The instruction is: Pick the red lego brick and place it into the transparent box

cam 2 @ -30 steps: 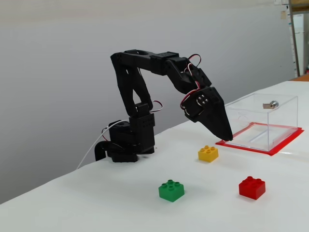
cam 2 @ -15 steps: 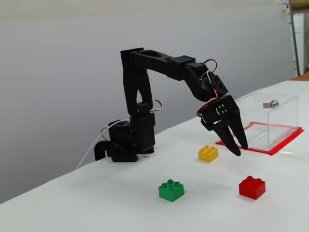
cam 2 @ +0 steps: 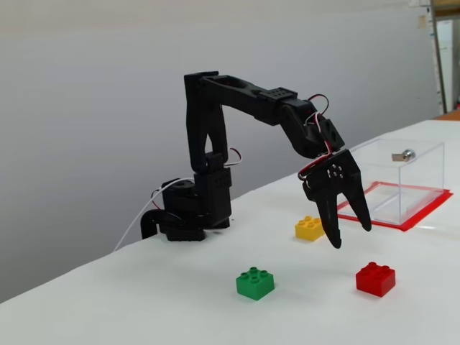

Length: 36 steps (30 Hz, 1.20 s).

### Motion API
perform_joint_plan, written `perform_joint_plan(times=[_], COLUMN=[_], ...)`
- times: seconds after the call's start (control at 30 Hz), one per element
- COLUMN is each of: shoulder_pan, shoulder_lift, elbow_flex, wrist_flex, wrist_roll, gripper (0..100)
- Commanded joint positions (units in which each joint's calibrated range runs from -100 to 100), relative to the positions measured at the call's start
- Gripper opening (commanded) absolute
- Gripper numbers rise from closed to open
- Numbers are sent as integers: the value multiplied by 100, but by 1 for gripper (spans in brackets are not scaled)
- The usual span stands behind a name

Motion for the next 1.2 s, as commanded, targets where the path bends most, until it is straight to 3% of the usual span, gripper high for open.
perform_joint_plan(times=[0.0,0.53,1.17], shoulder_pan=[-54,13,205], shoulder_lift=[120,1664,2207], elbow_flex=[-474,-1739,-1920], wrist_flex=[-68,-68,-364], wrist_roll=[17,-3,17], gripper=[36,36,36])
